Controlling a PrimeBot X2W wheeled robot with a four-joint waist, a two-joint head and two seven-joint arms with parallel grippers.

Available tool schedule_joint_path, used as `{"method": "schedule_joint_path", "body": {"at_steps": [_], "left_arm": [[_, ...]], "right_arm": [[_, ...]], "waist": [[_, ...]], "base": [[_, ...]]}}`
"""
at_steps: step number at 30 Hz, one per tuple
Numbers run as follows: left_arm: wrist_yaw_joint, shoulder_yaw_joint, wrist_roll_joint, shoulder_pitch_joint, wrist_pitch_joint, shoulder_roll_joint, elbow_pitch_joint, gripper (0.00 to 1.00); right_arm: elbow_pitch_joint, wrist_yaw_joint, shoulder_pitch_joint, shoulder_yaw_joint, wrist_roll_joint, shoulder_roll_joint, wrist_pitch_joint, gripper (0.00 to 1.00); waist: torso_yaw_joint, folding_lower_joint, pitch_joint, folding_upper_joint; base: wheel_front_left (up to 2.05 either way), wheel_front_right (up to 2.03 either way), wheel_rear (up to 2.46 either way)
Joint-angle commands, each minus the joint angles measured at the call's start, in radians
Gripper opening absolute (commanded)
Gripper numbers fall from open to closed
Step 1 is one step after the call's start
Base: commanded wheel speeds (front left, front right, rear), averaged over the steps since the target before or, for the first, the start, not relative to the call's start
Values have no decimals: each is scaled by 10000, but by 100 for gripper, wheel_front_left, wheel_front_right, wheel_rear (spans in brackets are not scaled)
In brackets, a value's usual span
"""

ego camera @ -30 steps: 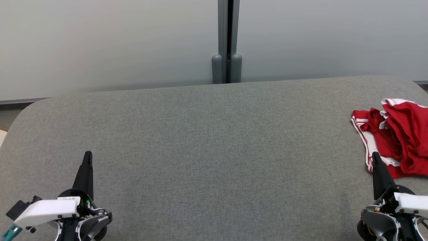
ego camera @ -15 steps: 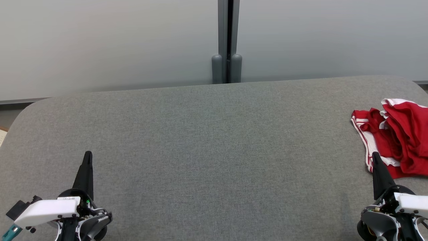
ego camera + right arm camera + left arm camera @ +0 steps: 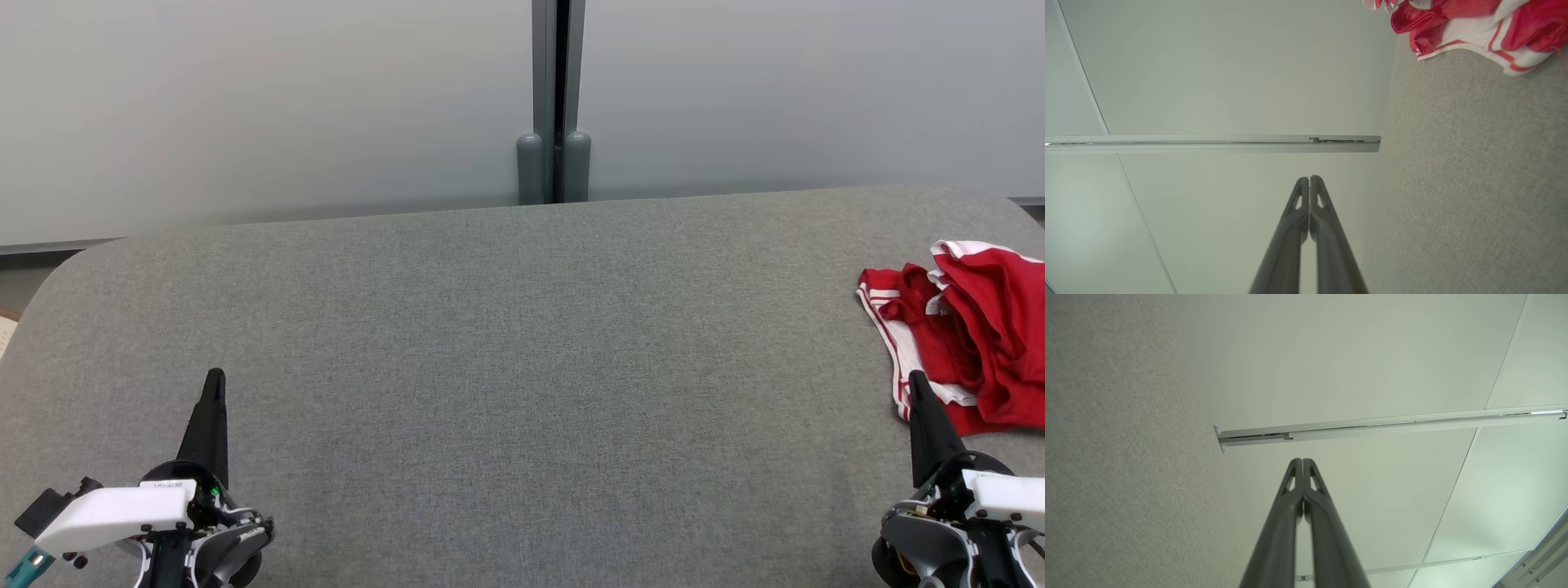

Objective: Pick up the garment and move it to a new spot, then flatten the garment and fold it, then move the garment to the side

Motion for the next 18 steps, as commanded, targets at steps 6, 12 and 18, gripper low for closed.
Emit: {"method": "schedule_joint_path", "body": {"at_steps": [6, 12, 18], "left_arm": [[-41, 37, -11, -77, 33, 20, -27, 0], [-41, 36, -12, -77, 33, 20, -27, 0], [-41, 36, -13, -77, 33, 20, -28, 0]], "right_arm": [[9, 0, -102, -14, -18, 1, 52, 0], [9, 0, -102, -16, -21, 3, 55, 0], [9, 0, -102, -16, -23, 4, 56, 0]], "waist": [[0, 0, 0, 0], [0, 0, 0, 0], [0, 0, 0, 0]], "base": [[0, 0, 0], [0, 0, 0], [0, 0, 0]]}}
